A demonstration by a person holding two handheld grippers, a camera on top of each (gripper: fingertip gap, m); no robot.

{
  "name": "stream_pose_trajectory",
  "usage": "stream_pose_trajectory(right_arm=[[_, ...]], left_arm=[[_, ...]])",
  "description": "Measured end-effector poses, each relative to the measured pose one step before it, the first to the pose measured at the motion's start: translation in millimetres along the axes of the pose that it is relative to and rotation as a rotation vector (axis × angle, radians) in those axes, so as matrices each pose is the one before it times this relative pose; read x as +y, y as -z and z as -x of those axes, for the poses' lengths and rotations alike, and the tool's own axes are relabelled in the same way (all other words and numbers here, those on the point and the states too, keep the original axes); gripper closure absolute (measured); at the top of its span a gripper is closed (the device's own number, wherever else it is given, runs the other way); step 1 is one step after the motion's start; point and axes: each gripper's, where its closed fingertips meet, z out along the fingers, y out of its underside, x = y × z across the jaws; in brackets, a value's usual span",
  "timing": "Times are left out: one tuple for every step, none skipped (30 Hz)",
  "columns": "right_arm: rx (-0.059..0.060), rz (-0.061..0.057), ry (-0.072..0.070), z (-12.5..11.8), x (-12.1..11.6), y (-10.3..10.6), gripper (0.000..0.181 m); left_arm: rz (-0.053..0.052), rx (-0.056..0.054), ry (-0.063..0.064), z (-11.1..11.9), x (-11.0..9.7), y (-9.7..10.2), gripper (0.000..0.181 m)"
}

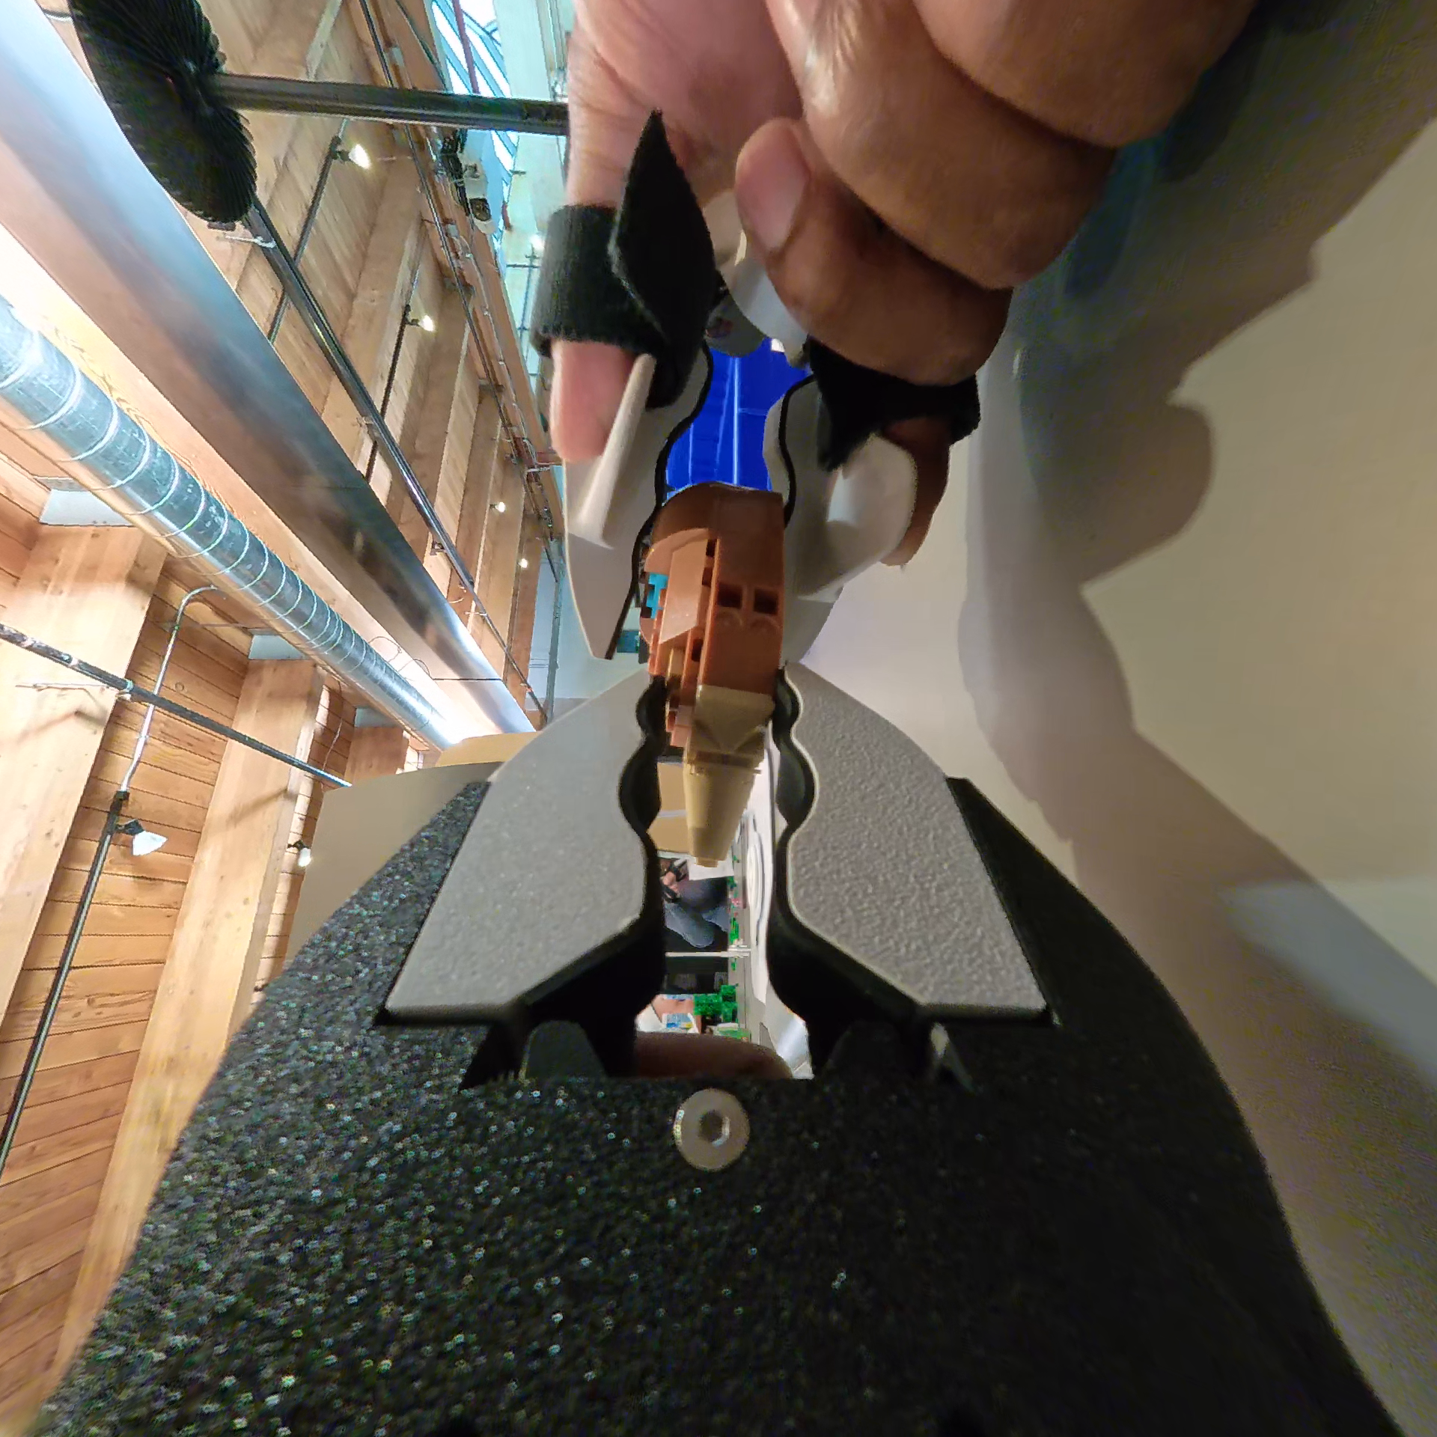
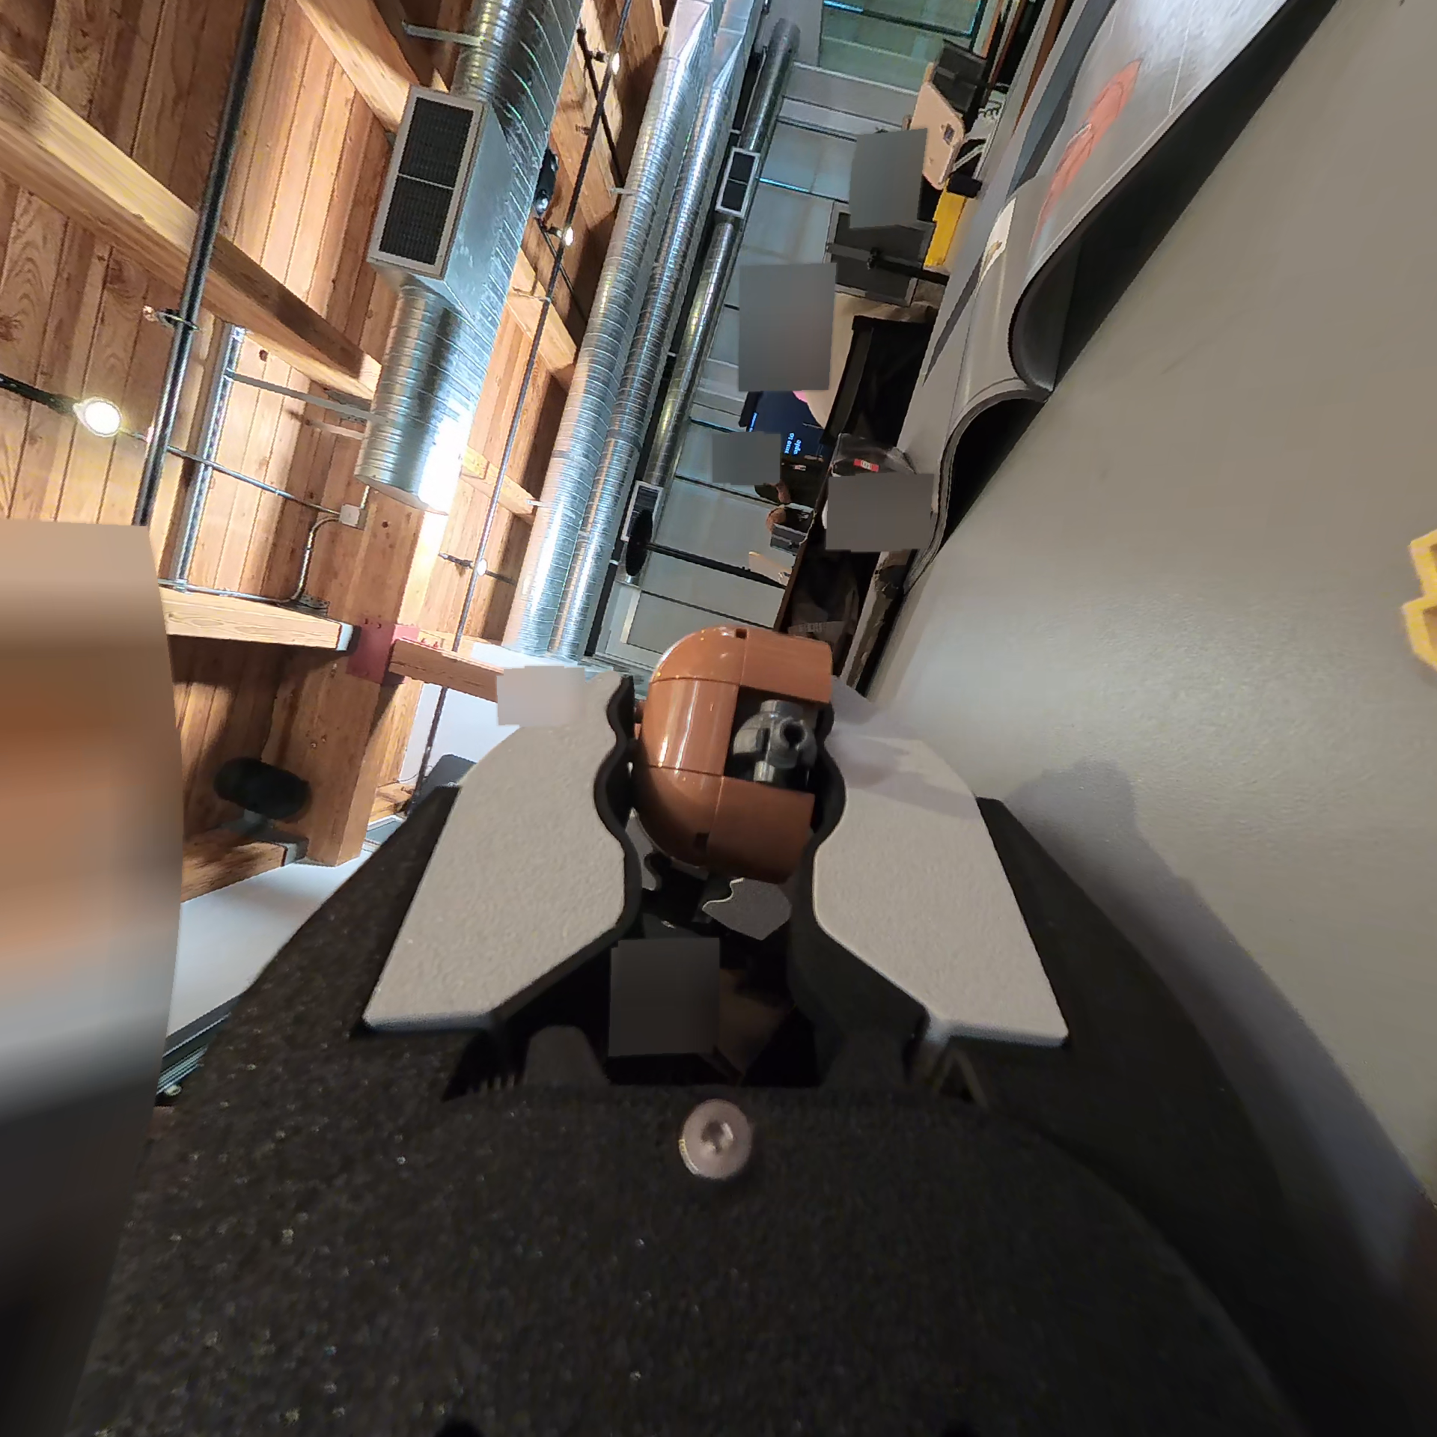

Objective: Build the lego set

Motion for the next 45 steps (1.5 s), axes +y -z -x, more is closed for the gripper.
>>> stream_pose_trajectory(right_arm=[[-0.0042,-0.002,-0.005,0.12,-0.1,-0.07,0.139],[0.0013,-0.0025,-0.0072,-0.59,-0.03,0.02,0.139],[0.0024,-0.0008,-0.0032,-1.07,0.0,0.17,0.139],[-0.005,0.0008,-0.007,0.09,0.17,-0.1,0.139],[-0.0015,0.0005,-0.003,0.07,0.19,-0.2,0.139],[0.0015,0.0007,0.0018,-0.11,0.14,-0.01,0.139],[0.0017,0.0007,-0.0005,-0.19,0.18,-0.06,0.139],[0.003,-0.0001,-0.0028,-0.8,0.18,-0.08,0.138],[-0.0037,-0.0002,-0.0045,0.07,0.08,-0.15,0.138],[-0.0008,0.0001,0.0012,0.21,0.17,-0.16,0.138],[0.0018,0.0004,0.0033,0.01,-0.04,-0.08,0.139],[-0.0037,-0.0011,0.0007,0.4,-0.15,-0.18,0.139],[-0.0068,-0.0008,0.0006,1.11,-0.07,-0.23,0.139],[-0.0026,-0.0027,0.0032,0.51,-0.41,-0.18,0.139],[-0.0011,-0.0038,0.0037,0.11,-0.7,0.0,0.139],[-0.0086,-0.004,-0.0036,0.76,-0.6,-0.11,0.14],[-0.0104,-0.0054,-0.0097,0.72,-0.68,-0.23,0.14],[-0.0026,-0.0061,-0.0063,-0.33,-0.67,0.07,0.14],[-0.0014,-0.0061,-0.0027,-0.62,-0.6,0.04,0.14],[-0.0067,-0.0055,-0.0075,0.06,-0.59,-0.02,0.14],[-0.0074,-0.0084,-0.0094,0.29,-1.04,0.21,0.14],[-0.0045,-0.0079,-0.0037,0.23,-1.27,0.37,0.14],[-0.0024,-0.0067,0.003,0.58,-1.36,0.35,0.14],[-0.0006,-0.0054,0.0058,0.61,-1.56,0.42,0.14],[0.0035,-0.0019,0.0095,0.35,-1.22,0.4,0.14],[0.0039,-0.0008,0.013,0.41,-1.25,0.37,0.14],[0.0048,-0.0022,0.0134,0.41,-1.38,0.44,0.14],[0.0014,-0.0041,0.0119,0.88,-1.43,0.32,0.14],[-0.0027,-0.0014,0.0087,1.4,-0.89,-0.05,0.14],[-0.0004,0.0011,0.0104,1.2,-0.35,-0.36,0.14],[0.0013,0.0014,0.013,1.1,-0.1,-0.54,0.14],[0.0051,0.0013,0.0115,0.27,-0.04,-0.31,0.14],[0.0039,0.0013,0.0055,-0.2,-0.02,-0.31,0.14],[0.0002,-0.0008,-0.0022,-0.44,-0.09,-0.21,0.14],[-0.0017,-0.0006,-0.0057,-0.43,-0.05,-0.06,0.14],[-0.0002,-0.0008,-0.0035,-0.59,0.1,0.08,0.14],[0.0016,0.0006,-0.0008,-0.6,0.38,0.06,0.14],[0.0015,-0.0011,0.0013,-0.26,0.17,0.12,0.14],[-0.0006,0.0013,0.0003,0.06,0.46,-0.12,0.14],[-0.0017,0.0008,-0.0001,0.41,0.26,-0.2,0.14],[0.0001,0.0011,0.0009,0.19,0.36,-0.31,0.14],[0.0005,0.0019,0.0029,0.18,0.32,-0.2,0.14],[0.0019,0.0014,0.0028,-0.2,0.21,-0.17,0.14],[0.0009,0.0007,0.0015,-0.04,0.15,-0.1,0.141],[0.0016,-0.0002,0.0007,-0.26,-0.03,-0.02,0.141]], left_arm=[[-0.0013,-0.0007,-0.0007,0.31,-0.46,0.14,0.155],[0.0029,0.0063,0.0012,-0.62,0.01,0.01,0.155],[0.0025,0.0072,0.0023,-0.6,-0.05,0.0,0.156],[-0.0031,-0.0018,-0.001,0.17,-0.48,0.37,0.156],[-0.0009,-0.0012,-0.0017,0.06,-0.12,0.34,0.156],[0.0001,0.0002,-0.0004,-0.01,-0.14,0.17,0.156],[-0.0014,0.0021,0.0022,-0.04,-0.1,0.27,0.156],[0.0002,0.0073,0.0063,-0.5,0.04,0.2,0.156],[-0.0026,-0.0014,-0.0032,0.18,-0.38,0.31,0.156],[-0.0016,-0.0029,-0.0013,0.06,-0.08,0.21,0.156],[-0.0003,0.0009,0.0031,-0.14,0.21,0.18,0.156],[0.0003,-0.0031,-0.0035,0.15,0.22,0.14,0.156],[-0.0008,-0.0091,-0.0088,0.66,-0.49,0.27,0.156],[0.0034,-0.0038,-0.0024,0.07,0.24,-0.07,0.156],[0.0031,-0.0011,0.0029,-0.25,0.28,-0.35,0.155],[-0.0031,-0.0087,0.002,0.58,-0.57,0.02,0.155],[-0.0053,-0.009,0.0048,0.71,-0.74,0.13,0.155],[-0.0023,0.0019,0.0112,-0.52,0.01,-0.25,0.155],[0.0005,0.003,0.0103,-0.8,0.39,-0.37,0.154],[-0.0017,-0.0065,0.0061,0.31,-0.06,0.03,0.154],[0.0007,-0.0031,0.0092,0.05,0.16,0.09,0.152],[-0.0017,0.0018,0.0132,-0.37,-0.2,0.25,0.149],[-0.0031,-0.0037,0.0162,0.63,-0.23,0.44,0.146],[-0.0017,-0.0067,0.0232,1.37,0.28,0.49,0.143],[-0.0005,-0.001,0.0325,1.35,0.64,0.73,0.14],[-0.001,-0.0043,0.042,2.45,0.54,1.03,0.138],[-0.006,-0.009,0.0523,3.85,-0.14,1.35,0.137],[-0.0055,0.0008,0.0611,2.85,-0.43,1.12,0.135],[0.0034,0.0101,0.0609,1.34,0.37,0.43,0.134],[0.0029,0.0096,0.0556,0.72,-0.06,0.32,0.133],[-0.0011,0.0149,0.0484,-0.49,-0.69,0.22,0.133],[-0.0056,0.0196,0.0422,-1.58,-1.48,0.24,0.133],[-0.0113,0.013,0.0323,-0.92,-2.36,0.54,0.134],[-0.0079,0.0009,0.0194,0.64,-1.7,0.53,0.134],[-0.0005,0.0,0.0105,0.49,-0.16,0.36,0.134],[0.0046,0.0027,0.0051,-0.17,0.85,0.12,0.134],[0.0044,0.0027,-0.0009,-0.74,1.29,-0.02,0.134],[0.0039,0.0032,-0.0044,-1.17,1.22,-0.01,0.134],[0.0022,0.0058,-0.0021,-1.51,0.72,-0.07,0.134],[0.0011,0.0066,0.0004,-1.43,0.38,-0.22,0.134],[0.0004,0.0057,-0.0004,-1.03,0.09,-0.16,0.134],[0.0006,0.0031,0.0001,-0.6,0.14,-0.1,0.134],[0.0013,0.0036,0.0025,-0.44,0.27,-0.14,0.134],[0.002,0.0047,0.0038,-0.57,0.67,-0.08,0.134],[0.002,0.0065,0.0055,-0.93,0.51,-0.01,0.135]])
